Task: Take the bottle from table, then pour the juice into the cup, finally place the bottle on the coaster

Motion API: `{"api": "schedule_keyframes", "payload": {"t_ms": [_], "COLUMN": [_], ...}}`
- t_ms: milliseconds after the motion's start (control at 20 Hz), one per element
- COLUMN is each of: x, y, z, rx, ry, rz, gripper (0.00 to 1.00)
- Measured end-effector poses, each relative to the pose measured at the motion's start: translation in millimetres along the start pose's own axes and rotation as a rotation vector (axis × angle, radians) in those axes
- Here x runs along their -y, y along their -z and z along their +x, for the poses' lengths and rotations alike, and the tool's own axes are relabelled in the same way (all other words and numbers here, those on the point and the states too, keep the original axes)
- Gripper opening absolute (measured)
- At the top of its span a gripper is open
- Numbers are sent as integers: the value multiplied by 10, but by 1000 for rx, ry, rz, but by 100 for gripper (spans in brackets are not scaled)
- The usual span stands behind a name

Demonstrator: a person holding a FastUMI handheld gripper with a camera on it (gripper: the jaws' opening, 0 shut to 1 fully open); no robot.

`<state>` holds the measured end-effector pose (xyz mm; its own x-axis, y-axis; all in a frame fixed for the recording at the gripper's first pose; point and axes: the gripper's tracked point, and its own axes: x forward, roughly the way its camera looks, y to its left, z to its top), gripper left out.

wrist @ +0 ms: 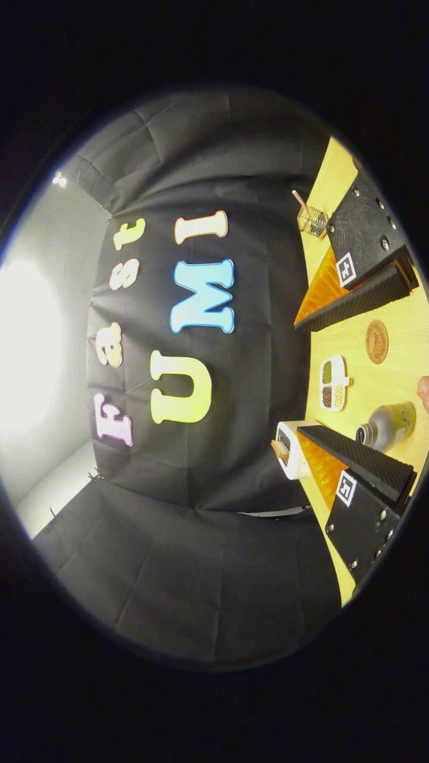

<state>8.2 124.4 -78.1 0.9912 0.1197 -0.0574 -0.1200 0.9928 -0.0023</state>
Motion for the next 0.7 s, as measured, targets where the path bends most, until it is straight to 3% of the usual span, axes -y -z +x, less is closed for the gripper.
{"api": "schedule_keyframes", "payload": {"t_ms": [700], "x": [-495], "y": [812], "z": [183], "rx": [-153], "ry": [-8], "rz": [24], "gripper": [97]}}
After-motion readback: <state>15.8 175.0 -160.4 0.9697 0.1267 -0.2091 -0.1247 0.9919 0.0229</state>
